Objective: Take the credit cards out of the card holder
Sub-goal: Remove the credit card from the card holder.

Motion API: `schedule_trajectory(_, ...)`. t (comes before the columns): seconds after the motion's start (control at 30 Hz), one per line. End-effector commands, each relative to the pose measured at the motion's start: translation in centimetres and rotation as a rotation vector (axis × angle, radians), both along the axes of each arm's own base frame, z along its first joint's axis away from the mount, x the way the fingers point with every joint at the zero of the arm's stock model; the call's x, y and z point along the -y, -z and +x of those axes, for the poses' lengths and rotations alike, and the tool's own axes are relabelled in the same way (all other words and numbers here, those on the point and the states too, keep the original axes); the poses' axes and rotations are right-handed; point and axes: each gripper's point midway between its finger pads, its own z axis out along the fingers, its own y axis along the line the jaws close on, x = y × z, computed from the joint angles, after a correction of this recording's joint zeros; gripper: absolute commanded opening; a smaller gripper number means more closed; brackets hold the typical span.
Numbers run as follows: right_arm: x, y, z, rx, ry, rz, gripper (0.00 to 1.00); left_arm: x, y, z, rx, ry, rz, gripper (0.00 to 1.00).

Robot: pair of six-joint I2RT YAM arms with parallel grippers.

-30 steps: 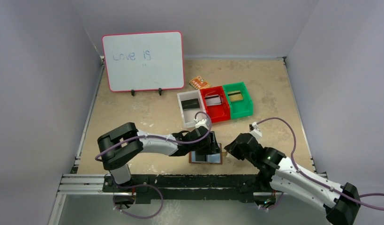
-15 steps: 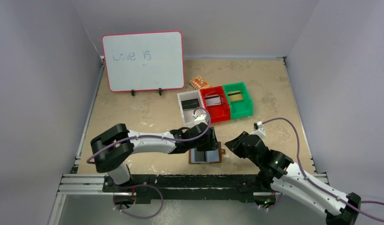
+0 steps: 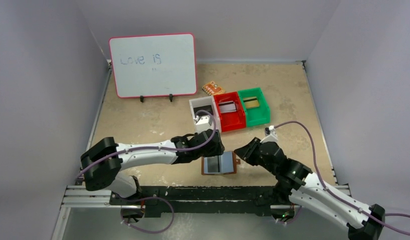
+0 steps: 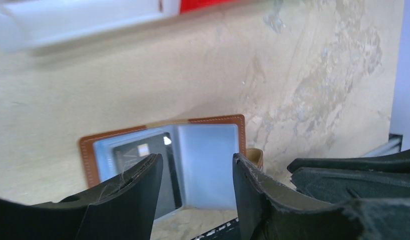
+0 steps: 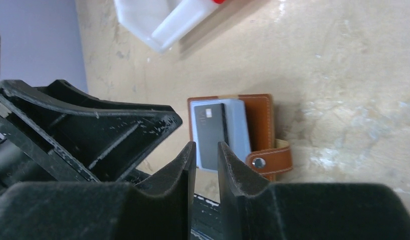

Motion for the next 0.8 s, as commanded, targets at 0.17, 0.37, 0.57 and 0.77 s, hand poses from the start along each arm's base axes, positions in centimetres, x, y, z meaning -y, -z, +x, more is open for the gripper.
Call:
schedule_trajectory(0.17, -5.9, -3.2, 0.6, 0.096, -0.247, 0.082, 0.27, -7.3, -1.7, 1.5, 0.105, -0.235, 0.118, 0.57)
schedule_trajectory(0.37, -8.2, 0.5, 0.5, -0.029, -0.362, -0.017, 0.29, -10.2, -0.3, 0.7, 0.064, -0.288, 0.08, 0.64)
schedule_trajectory(0.57, -8.5, 3.7, 1.4, -0.115, -0.368, -0.15, 0.3, -8.7, 0.2, -0.1, 0.02, -0.194, -0.024, 0.63)
schedule_trajectory(0.77, -8.3, 5.7, 1.4, -0.177, -0.373, -0.209, 0.31, -7.0, 0.9, -0.1, -0.012, -0.138, 0.006, 0.61)
